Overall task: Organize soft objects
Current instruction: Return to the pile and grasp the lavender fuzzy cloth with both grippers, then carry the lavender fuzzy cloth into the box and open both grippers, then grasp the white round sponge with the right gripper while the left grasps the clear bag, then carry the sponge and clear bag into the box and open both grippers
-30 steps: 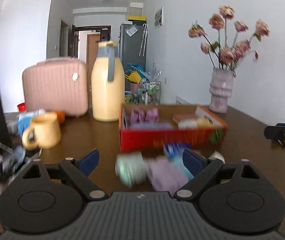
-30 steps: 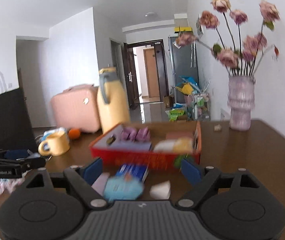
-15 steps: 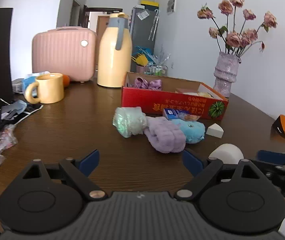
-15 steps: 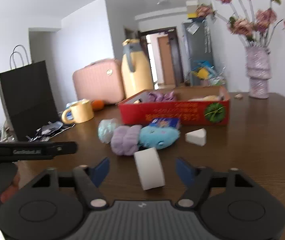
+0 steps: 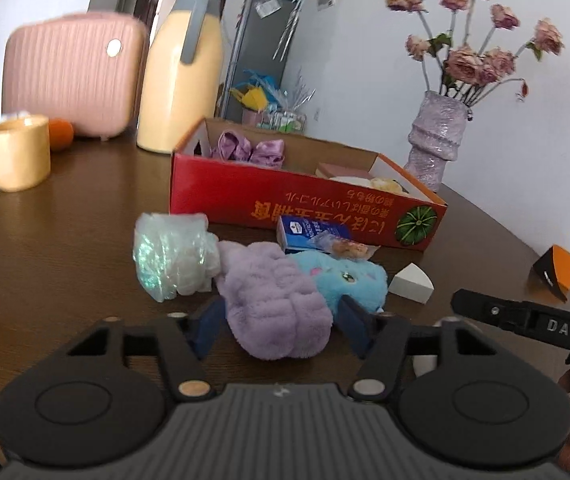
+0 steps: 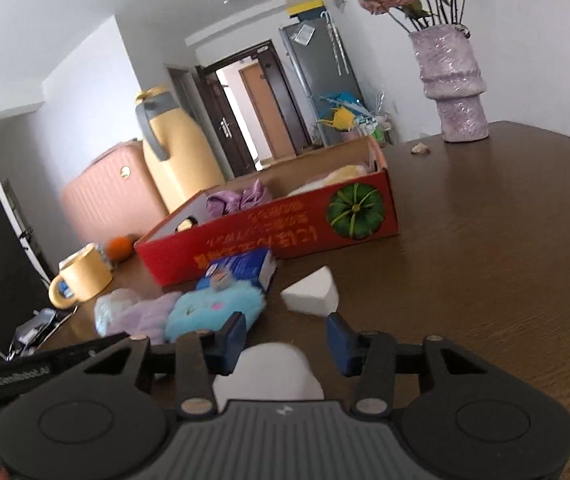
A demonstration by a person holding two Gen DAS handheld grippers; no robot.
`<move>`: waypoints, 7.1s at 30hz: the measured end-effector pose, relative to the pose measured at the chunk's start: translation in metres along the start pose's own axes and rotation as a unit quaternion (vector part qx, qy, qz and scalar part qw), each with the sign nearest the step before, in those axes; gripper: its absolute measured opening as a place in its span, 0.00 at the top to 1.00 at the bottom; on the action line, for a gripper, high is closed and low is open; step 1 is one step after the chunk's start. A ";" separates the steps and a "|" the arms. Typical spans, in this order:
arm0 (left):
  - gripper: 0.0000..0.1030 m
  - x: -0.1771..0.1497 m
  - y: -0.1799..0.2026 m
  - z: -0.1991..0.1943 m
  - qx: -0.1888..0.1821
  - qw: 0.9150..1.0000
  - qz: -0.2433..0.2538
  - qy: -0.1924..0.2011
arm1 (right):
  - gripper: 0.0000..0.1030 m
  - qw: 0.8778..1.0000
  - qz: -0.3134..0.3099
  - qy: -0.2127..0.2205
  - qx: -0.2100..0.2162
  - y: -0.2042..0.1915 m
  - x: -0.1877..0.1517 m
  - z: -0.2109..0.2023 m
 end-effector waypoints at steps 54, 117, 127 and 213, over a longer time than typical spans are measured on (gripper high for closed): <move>0.82 -0.032 -0.015 -0.059 -0.111 0.989 -0.092 -0.045 | 0.77 0.994 -0.015 -0.072 0.081 -0.072 -0.055 -0.039; 0.14 0.175 0.039 -0.086 0.076 0.990 0.109 0.052 | 0.29 0.989 -0.146 0.025 -0.019 -0.066 0.212 -0.074; 0.06 0.045 0.027 -0.150 0.084 0.984 0.124 0.102 | 0.18 0.968 -0.203 0.144 -0.044 -0.048 0.089 -0.145; 0.78 0.190 -0.048 0.093 0.009 0.998 0.043 -0.042 | 0.49 0.988 -0.086 -0.065 0.111 -0.089 0.162 0.099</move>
Point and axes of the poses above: each gripper's, at about its wrist camera, not at the fingertips, and z roughly the way its jaws point, y to its right, x to its top, the point moved 3 cm from there along z, roughly the way its jaws point, and after that the axes turned 11 degrees about -x, right-handed, at the moved point
